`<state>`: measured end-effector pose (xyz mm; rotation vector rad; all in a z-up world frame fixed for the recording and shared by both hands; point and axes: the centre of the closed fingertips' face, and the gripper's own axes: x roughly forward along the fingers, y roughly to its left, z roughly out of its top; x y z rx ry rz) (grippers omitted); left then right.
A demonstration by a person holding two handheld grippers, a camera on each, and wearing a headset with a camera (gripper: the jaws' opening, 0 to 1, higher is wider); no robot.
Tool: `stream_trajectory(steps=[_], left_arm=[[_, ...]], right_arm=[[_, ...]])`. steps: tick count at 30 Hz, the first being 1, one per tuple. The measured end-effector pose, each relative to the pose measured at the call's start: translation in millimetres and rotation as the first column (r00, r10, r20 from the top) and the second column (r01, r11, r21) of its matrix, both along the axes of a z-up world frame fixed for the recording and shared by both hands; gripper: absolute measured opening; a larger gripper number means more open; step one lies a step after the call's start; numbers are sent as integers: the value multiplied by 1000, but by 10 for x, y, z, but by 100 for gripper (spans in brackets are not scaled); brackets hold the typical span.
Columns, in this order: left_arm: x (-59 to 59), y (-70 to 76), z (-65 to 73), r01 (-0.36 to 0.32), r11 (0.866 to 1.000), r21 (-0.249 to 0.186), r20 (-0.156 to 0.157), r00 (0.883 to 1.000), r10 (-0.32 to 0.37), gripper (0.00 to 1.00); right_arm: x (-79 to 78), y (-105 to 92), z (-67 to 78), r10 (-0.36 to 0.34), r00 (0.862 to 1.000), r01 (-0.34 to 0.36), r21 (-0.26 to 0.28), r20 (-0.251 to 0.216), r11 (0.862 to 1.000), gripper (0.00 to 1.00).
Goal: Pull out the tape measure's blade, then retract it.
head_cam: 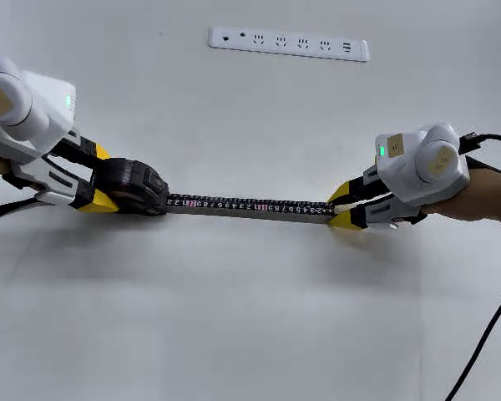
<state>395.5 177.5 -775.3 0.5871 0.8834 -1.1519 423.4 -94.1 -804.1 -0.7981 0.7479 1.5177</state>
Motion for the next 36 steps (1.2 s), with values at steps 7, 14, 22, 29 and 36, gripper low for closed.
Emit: stream_trajectory(steps=[7,14,22,29,36], left_arm=[[-10,27,4,2,1000,7,2,1000,-2,28],[-29,80,19,-9,1000,15,2,1000,9,32],[-51,102,34,-27,1000,16,-3,1000,27,41],[-93,98,71,-56,998,3,-3,998,56,49],[-183,117,91,-90,996,-9,-10,996,90,55]], right_arm=[[0,-6,-3,-7,1000,7,-5,2,1000,14],[8,-25,11,-17,1000,17,-3,6,1000,18],[8,-57,58,-38,999,38,5,7,999,23],[-24,-82,89,-62,998,62,8,7,998,30],[-78,-87,119,-88,996,88,17,10,996,38]])
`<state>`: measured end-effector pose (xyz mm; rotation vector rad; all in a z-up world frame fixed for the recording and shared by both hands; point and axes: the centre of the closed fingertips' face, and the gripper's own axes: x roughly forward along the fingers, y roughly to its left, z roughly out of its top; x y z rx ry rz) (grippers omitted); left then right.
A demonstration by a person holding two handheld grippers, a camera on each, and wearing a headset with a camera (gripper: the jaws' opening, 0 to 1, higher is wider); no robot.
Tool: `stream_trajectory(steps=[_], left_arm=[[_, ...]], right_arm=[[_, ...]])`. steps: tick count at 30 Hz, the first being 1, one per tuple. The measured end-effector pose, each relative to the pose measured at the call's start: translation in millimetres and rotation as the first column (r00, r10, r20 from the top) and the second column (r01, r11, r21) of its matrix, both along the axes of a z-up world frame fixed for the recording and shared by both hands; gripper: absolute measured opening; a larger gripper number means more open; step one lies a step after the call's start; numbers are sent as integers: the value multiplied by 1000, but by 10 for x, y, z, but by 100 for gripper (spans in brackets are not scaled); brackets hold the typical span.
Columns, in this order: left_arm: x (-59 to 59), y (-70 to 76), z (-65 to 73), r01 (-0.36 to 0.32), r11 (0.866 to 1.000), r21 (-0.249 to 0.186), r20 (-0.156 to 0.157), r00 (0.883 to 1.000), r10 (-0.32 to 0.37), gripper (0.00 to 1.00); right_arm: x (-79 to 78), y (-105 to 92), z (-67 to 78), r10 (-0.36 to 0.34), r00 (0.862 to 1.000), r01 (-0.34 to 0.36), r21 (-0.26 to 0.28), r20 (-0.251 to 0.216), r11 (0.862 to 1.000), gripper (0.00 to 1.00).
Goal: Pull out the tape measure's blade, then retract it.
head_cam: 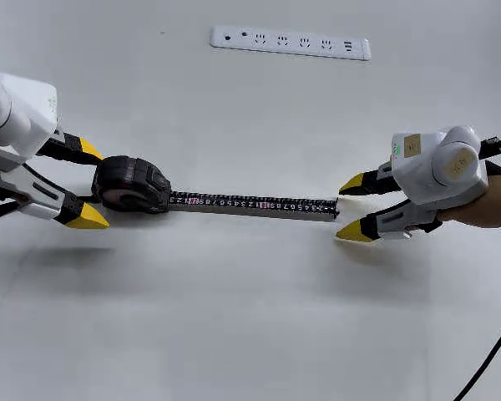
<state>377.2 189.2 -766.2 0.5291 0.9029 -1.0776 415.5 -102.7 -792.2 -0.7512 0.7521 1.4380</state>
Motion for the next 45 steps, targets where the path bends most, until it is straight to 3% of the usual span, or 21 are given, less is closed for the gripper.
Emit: stream_trajectory(steps=[15,28,38,45], left_arm=[[-164,-13,58,-103,993,-65,6,995,104,69],[-289,-100,82,-188,975,-121,18,981,192,77],[-390,-207,76,-275,945,-175,32,958,285,82],[-459,-260,73,-361,906,-220,32,926,376,84]], right_arm=[[-151,-43,75,-93,996,92,36,7,995,51],[-252,-100,144,-196,981,195,86,4,977,62],[-332,-89,149,-264,965,262,127,-1,957,71],[-396,-66,166,-323,947,320,157,-10,934,75]])
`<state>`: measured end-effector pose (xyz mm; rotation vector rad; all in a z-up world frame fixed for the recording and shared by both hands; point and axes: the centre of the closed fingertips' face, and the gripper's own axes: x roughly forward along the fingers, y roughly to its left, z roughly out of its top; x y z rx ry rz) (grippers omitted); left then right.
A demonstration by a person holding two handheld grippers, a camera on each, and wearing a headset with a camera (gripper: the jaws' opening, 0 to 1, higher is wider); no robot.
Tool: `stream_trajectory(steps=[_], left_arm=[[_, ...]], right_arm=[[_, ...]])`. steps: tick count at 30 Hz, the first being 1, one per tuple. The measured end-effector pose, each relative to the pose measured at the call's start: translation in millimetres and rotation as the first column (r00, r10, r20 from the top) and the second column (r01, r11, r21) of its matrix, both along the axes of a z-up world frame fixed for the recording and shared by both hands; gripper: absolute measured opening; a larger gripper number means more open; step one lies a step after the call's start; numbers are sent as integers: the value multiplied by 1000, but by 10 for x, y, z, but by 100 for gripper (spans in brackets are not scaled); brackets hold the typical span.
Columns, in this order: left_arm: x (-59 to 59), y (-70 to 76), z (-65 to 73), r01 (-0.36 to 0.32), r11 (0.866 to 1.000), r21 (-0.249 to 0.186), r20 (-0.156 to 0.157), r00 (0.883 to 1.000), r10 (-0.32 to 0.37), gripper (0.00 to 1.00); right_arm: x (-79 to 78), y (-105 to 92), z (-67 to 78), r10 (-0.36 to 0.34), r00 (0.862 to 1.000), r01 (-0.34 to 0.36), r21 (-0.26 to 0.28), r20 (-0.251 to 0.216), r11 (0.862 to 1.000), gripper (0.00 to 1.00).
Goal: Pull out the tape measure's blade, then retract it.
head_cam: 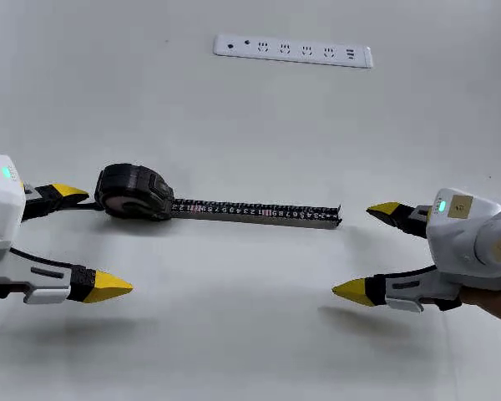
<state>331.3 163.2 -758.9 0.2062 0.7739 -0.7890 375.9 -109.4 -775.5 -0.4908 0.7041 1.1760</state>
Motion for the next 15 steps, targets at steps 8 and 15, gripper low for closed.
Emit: stream_trajectory(steps=[8,15], left_arm=[[-48,-55,4,-75,997,-22,19,997,75,89],[-27,-99,59,-115,993,-37,40,992,116,91]], right_arm=[[-72,41,27,-49,999,49,30,-6,998,79],[-96,40,73,-87,996,87,54,-1,995,83]])
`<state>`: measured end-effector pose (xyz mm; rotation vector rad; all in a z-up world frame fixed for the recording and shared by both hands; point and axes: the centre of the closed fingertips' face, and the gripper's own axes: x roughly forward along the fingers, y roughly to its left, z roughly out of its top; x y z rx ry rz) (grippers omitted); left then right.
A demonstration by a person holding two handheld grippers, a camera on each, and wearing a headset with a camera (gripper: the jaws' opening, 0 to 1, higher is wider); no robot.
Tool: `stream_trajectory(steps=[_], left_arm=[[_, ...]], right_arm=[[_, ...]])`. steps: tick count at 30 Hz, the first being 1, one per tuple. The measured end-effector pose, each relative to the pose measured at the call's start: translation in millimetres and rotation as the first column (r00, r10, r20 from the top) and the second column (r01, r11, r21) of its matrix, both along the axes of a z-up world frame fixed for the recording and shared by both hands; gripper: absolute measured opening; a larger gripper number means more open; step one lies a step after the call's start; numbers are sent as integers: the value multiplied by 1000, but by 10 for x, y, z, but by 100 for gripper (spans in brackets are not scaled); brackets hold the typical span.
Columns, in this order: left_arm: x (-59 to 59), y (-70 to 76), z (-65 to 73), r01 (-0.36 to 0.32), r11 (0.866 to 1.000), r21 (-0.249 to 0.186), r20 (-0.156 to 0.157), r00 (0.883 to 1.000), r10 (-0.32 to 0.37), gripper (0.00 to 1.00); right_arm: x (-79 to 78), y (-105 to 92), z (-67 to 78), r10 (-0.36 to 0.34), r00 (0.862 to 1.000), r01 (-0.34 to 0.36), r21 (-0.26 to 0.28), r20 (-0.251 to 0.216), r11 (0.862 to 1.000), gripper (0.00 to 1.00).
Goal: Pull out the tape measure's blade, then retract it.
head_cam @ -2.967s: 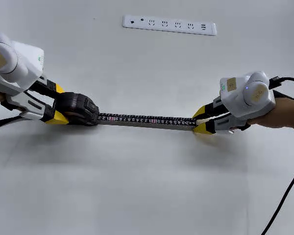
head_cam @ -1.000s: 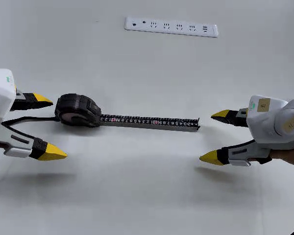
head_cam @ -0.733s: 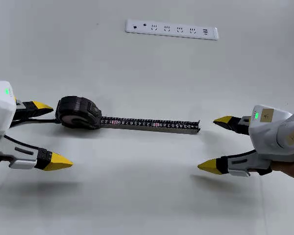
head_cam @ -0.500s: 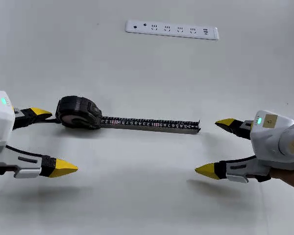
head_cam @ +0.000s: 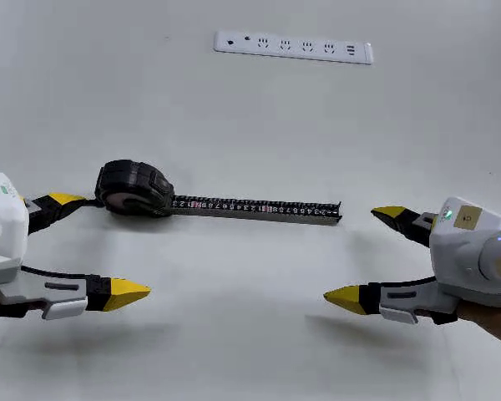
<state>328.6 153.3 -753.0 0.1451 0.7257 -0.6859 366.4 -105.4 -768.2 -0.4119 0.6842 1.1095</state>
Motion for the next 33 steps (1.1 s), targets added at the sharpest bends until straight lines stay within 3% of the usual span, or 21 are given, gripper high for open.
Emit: stream_trajectory(steps=[14,22,33], left_arm=[[-49,-115,105,-84,996,-18,42,996,84,94],[-98,-129,199,-153,987,-39,76,985,155,97],[-131,-151,247,-215,976,-43,95,971,218,99]], right_arm=[[-79,42,92,-88,996,89,44,-9,995,91],[-139,127,183,-152,988,153,88,-14,984,95],[-200,232,266,-226,974,227,110,-21,968,99]])
